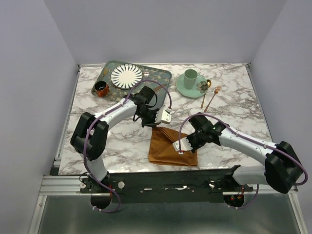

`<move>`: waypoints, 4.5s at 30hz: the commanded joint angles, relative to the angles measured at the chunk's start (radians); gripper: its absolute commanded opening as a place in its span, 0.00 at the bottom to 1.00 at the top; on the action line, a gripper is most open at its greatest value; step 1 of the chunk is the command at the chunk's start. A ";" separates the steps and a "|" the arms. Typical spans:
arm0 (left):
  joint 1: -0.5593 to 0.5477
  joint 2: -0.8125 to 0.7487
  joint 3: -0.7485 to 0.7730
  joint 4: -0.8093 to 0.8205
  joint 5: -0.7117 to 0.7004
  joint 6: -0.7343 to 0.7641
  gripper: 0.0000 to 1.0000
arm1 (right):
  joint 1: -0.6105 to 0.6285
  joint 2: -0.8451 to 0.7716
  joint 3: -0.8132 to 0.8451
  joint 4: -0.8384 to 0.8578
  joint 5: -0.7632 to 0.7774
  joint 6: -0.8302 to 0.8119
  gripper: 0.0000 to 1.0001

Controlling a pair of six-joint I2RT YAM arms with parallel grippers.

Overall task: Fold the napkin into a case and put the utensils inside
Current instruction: Fold the lower triangle-folded napkin at the center of the board, then smooth out the 2/3-rectangle-folded napkin at the center of the board.

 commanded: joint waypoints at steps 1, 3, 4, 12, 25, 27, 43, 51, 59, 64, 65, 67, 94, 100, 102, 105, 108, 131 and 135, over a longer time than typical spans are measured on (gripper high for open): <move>-0.044 -0.062 -0.081 0.053 -0.068 -0.080 0.00 | -0.032 -0.050 -0.033 -0.017 0.004 0.013 0.01; -0.053 -0.076 -0.102 0.079 -0.088 -0.104 0.00 | -0.048 -0.071 -0.053 -0.009 -0.006 0.003 0.01; -0.059 -0.086 -0.124 0.090 -0.104 -0.113 0.00 | -0.052 -0.078 -0.062 -0.004 -0.008 0.001 0.01; -0.108 -0.126 -0.199 0.143 -0.157 -0.162 0.00 | -0.112 -0.130 -0.111 0.040 -0.022 -0.017 0.01; -0.178 -0.146 -0.260 0.188 -0.237 -0.265 0.00 | -0.135 -0.139 -0.183 0.120 0.009 -0.023 0.01; -0.190 -0.145 -0.263 0.183 -0.237 -0.291 0.00 | -0.134 -0.141 -0.190 0.131 0.010 -0.028 0.01; -0.172 -0.083 -0.196 0.067 -0.136 -0.386 0.25 | -0.134 -0.078 -0.234 0.198 0.053 -0.142 0.01; -0.078 -0.194 -0.115 0.033 -0.015 -0.468 0.47 | -0.134 -0.069 -0.245 0.217 0.052 -0.197 0.01; -0.067 -0.028 -0.015 0.097 -0.076 -0.549 0.50 | -0.134 -0.079 -0.262 0.227 0.052 -0.232 0.01; -0.067 0.049 0.046 0.084 -0.088 -0.525 0.50 | -0.134 -0.102 -0.275 0.232 0.047 -0.247 0.01; -0.069 0.070 0.054 0.067 -0.081 -0.517 0.50 | -0.135 -0.104 -0.276 0.230 0.049 -0.250 0.01; -0.069 0.090 0.071 0.051 -0.061 -0.508 0.48 | -0.135 -0.104 -0.277 0.233 0.053 -0.254 0.01; 0.039 0.185 0.072 -0.018 -0.213 -0.408 0.00 | -0.100 0.033 -0.141 0.238 0.041 -0.152 0.01; 0.079 0.202 0.138 -0.047 -0.242 -0.331 0.00 | -0.091 0.135 -0.016 0.226 0.055 -0.094 0.01; 0.082 0.198 0.149 -0.071 -0.222 -0.316 0.04 | -0.089 0.134 -0.012 0.218 0.070 -0.105 0.01; 0.091 0.139 0.119 -0.049 -0.171 -0.336 0.33 | -0.091 0.120 -0.030 0.217 0.084 -0.122 0.01; 0.120 0.031 0.042 0.031 -0.090 -0.353 0.47 | -0.091 0.096 -0.055 0.217 0.070 -0.140 0.01; 0.023 -0.026 -0.022 0.162 -0.036 -0.361 0.51 | -0.089 0.056 -0.118 0.266 0.033 -0.310 0.01; -0.021 -0.059 -0.101 0.169 -0.062 -0.249 0.53 | -0.091 0.047 -0.114 0.264 0.017 -0.321 0.01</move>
